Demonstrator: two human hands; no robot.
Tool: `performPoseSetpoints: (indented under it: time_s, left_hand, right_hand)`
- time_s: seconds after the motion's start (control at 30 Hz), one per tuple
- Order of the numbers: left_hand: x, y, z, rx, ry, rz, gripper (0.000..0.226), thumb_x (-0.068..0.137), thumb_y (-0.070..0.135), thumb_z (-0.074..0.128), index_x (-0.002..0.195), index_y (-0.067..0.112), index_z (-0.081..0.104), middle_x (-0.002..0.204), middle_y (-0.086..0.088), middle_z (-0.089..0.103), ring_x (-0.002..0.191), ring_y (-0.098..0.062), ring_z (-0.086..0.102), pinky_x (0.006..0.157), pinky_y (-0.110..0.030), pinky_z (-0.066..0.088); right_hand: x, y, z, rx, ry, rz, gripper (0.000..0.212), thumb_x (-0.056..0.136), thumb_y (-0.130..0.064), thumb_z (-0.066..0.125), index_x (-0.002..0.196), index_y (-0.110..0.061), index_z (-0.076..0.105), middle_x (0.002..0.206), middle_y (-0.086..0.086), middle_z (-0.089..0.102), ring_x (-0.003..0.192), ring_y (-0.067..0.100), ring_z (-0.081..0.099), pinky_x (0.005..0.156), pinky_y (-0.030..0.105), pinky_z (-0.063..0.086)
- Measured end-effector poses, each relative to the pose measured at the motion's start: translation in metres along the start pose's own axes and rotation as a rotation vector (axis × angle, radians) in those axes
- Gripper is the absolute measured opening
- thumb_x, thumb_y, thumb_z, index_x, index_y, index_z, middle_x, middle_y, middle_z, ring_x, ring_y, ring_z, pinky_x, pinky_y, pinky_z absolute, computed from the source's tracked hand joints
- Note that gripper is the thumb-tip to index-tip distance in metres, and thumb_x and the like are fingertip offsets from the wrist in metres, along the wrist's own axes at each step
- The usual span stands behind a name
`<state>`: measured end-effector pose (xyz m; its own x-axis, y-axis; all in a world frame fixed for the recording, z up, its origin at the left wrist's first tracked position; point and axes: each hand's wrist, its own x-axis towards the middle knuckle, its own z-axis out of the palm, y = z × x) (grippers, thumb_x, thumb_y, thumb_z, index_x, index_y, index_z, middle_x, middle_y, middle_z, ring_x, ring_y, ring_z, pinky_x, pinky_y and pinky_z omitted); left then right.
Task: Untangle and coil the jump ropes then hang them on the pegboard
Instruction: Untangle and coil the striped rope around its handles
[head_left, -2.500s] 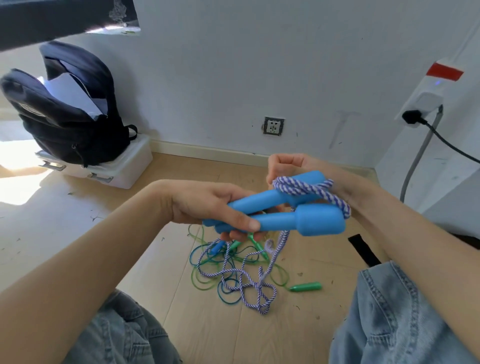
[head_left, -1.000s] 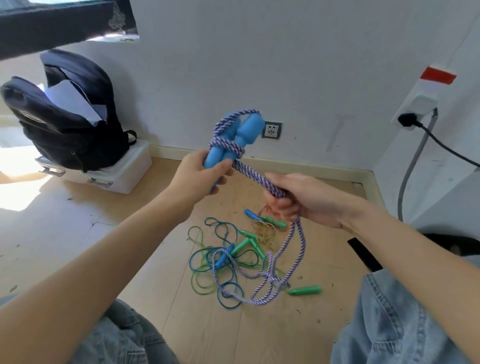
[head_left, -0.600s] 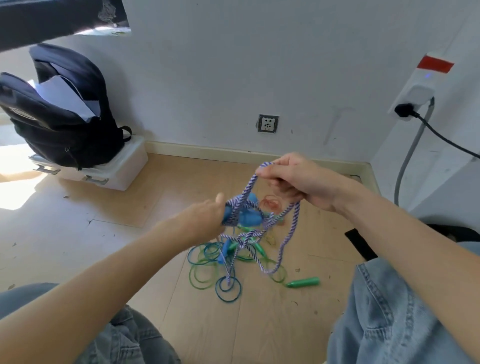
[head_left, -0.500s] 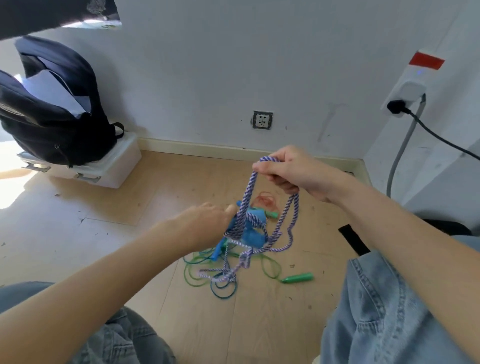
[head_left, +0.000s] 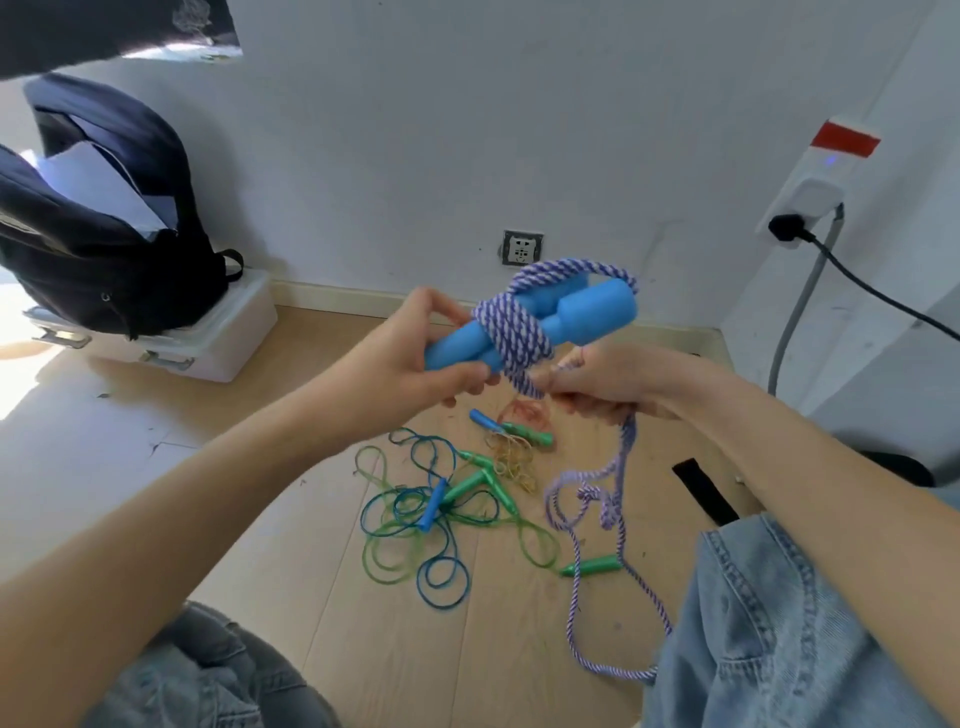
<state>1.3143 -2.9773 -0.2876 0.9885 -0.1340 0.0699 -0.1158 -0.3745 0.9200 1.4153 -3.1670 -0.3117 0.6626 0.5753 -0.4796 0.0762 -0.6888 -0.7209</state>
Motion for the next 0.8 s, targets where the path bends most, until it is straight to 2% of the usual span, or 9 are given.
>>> performPoseSetpoints:
  time_s: [0.13,0.2,0.27,0.3,0.37,0.47,0.57,0.67,0.8]
  left_hand:
    - [0.004,-0.003,0.003,0.010,0.000,-0.028,0.036,0.088,0.003,0.057,0.120,0.016,0.046,0.085,0.004,0.067,0.067,0.003,0.062,0.060,-0.015,0.051]
    - [0.005,-0.005,0.001,-0.027,-0.015,-0.083,0.032,0.089,0.004,0.056,0.119,0.011,0.052,0.091,-0.001,0.068,0.074,-0.002,0.064,0.062,-0.017,0.052]
    - [0.005,-0.008,-0.002,-0.075,-0.011,-0.134,0.029,0.089,0.007,0.056,0.117,0.012,0.055,0.095,-0.004,0.068,0.078,-0.006,0.065,0.066,-0.021,0.054]
    - [0.005,-0.010,-0.003,-0.092,-0.006,-0.155,0.027,0.089,0.008,0.056,0.116,0.013,0.056,0.096,-0.004,0.068,0.077,-0.006,0.066,0.067,-0.022,0.055]
    - [0.006,-0.013,-0.005,-0.090,0.008,-0.198,0.025,0.089,0.012,0.057,0.114,0.015,0.054,0.093,-0.003,0.069,0.073,-0.004,0.067,0.064,-0.021,0.056]
    - [0.010,-0.022,-0.005,0.023,0.057,-0.245,0.021,0.089,0.017,0.058,0.109,0.018,0.051,0.084,0.002,0.070,0.066,-0.002,0.066,0.059,-0.019,0.055]
    - [0.019,-0.033,-0.010,0.230,0.225,-0.239,0.024,0.090,0.019,0.056,0.113,0.018,0.047,0.082,0.004,0.067,0.069,-0.008,0.065,0.060,-0.023,0.055]
    - [0.025,-0.046,-0.017,0.567,0.377,-0.279,0.024,0.092,0.019,0.051,0.109,0.007,0.040,0.092,-0.011,0.062,0.080,-0.030,0.062,0.064,-0.039,0.048]
    - [0.020,-0.063,-0.016,0.742,0.199,-0.518,0.029,0.090,0.014,0.053,0.092,0.004,0.026,0.091,-0.016,0.050,0.077,-0.031,0.053,0.056,-0.031,0.035]
  right_hand:
    - [0.000,0.003,0.013,-0.032,-0.248,0.042,0.033,0.092,-0.038,0.051,0.072,-0.012,0.055,0.052,-0.003,0.045,0.040,0.008,0.036,0.042,0.018,0.036]
    - [0.000,0.004,0.018,-0.007,-0.215,-0.066,0.016,0.091,-0.025,0.056,0.091,-0.010,0.062,0.080,0.002,0.066,0.072,0.013,0.063,0.075,0.024,0.051]
    - [0.002,0.001,0.023,0.228,-0.193,-0.188,0.020,0.093,-0.008,0.050,0.110,-0.008,0.061,0.106,0.006,0.068,0.107,0.014,0.061,0.101,0.030,0.041]
    - [0.004,-0.001,0.025,0.399,-0.220,-0.228,0.024,0.093,-0.002,0.044,0.112,-0.005,0.059,0.107,0.009,0.066,0.107,0.015,0.061,0.102,0.031,0.040]
    - [0.005,-0.005,0.031,0.572,-0.243,-0.278,0.023,0.092,0.001,0.040,0.107,-0.001,0.057,0.091,0.012,0.058,0.081,0.012,0.060,0.086,0.028,0.047]
    - [0.003,-0.006,0.035,0.294,-0.103,-0.265,0.013,0.095,-0.012,0.048,0.089,-0.008,0.058,0.071,0.008,0.044,0.053,0.008,0.037,0.055,0.023,0.036]
    - [0.000,-0.007,0.037,0.157,-0.192,-0.224,0.030,0.098,-0.023,0.043,0.072,-0.012,0.052,0.050,-0.006,0.037,0.045,0.008,0.030,0.048,0.021,0.030]
    - [-0.007,-0.013,0.036,0.190,-0.356,-0.252,0.035,0.098,-0.028,0.044,0.065,-0.016,0.051,0.048,-0.010,0.037,0.041,0.007,0.028,0.043,0.018,0.031]
    - [-0.015,-0.023,0.030,0.346,-0.389,-0.320,0.034,0.094,-0.031,0.047,0.062,-0.019,0.051,0.045,-0.009,0.035,0.037,0.006,0.024,0.038,0.017,0.025]
